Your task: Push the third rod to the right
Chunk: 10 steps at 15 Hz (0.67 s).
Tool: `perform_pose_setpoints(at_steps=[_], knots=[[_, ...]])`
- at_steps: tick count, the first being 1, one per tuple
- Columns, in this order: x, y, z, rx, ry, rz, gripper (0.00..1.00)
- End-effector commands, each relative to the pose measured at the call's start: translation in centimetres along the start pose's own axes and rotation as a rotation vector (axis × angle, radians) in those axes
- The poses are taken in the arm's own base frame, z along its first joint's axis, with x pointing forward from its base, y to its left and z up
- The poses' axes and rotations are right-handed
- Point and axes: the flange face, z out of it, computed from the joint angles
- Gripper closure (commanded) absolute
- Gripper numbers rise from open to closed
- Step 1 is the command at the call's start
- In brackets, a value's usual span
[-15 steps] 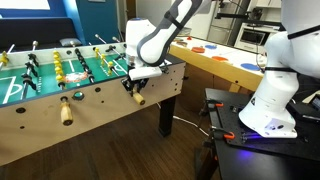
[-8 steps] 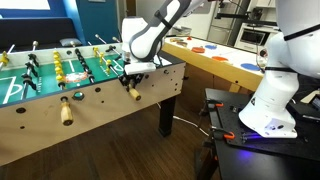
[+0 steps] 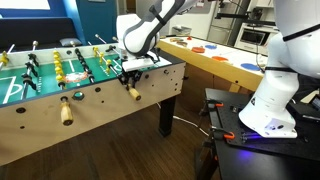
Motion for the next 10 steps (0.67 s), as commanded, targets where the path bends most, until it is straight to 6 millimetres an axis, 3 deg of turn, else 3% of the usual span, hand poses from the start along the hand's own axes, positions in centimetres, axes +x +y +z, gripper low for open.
perform_pose_setpoints(at_steps=[1,5,10], knots=[[1.1,2.6,-4.4,-0.021,0.034,-0.006,0.32],[0.1,5.7,-11.1,-0.028,0.085,-0.003,0.02],[-4.7,8.1,-18.9,0.004,0.111,-0.050,0.00]])
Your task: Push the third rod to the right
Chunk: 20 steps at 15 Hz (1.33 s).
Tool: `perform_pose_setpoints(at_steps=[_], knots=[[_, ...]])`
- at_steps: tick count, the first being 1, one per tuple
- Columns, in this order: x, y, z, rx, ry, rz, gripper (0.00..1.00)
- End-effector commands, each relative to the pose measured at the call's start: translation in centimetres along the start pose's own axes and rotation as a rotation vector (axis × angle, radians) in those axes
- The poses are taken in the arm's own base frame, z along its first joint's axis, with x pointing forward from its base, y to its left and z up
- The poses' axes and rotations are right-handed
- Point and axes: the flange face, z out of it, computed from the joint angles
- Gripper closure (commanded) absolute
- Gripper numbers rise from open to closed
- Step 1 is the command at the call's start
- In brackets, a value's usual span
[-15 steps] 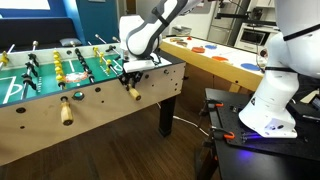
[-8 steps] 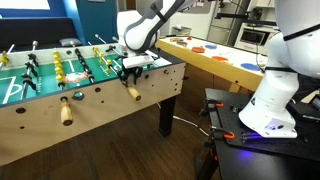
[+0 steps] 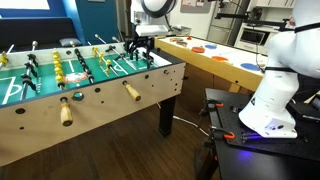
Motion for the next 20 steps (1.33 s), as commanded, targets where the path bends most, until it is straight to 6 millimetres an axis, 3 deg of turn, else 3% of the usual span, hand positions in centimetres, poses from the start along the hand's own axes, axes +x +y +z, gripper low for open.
perform_pose_setpoints(at_steps=[1,6,10,20], knots=[[-4.9,1.7,-5.4,0.020,0.015,-0.036,0.00],[-10.2,1.5,-9.0,0.051,0.068,-0.070,0.00],[-13.0,1.5,-9.8,0.065,0.070,-0.086,0.00],[-14.8,3.0,-9.9,0.071,0.122,-0.067,0.00]])
